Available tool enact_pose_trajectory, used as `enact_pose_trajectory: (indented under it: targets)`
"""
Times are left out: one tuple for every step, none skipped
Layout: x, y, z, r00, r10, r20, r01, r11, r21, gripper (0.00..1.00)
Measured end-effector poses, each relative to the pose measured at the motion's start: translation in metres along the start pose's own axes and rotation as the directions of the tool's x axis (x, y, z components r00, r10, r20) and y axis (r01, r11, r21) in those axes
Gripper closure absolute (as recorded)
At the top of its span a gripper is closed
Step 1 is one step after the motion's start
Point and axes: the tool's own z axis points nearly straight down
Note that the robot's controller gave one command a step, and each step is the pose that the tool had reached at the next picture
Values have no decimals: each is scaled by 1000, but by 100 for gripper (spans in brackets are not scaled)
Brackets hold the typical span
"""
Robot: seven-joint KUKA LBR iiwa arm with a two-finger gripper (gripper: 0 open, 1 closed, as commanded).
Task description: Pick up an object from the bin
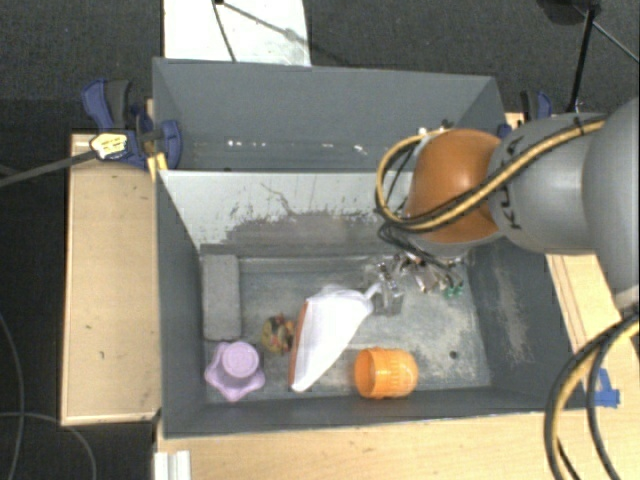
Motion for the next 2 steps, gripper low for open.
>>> enact_pose_trajectory:
  targets:
    - [0, 1, -3, 1000, 0, -3, 0, 1000, -2, 100]
    - [1, 1, -11, 1000, 0, -6, 0, 1000, -5, 100]
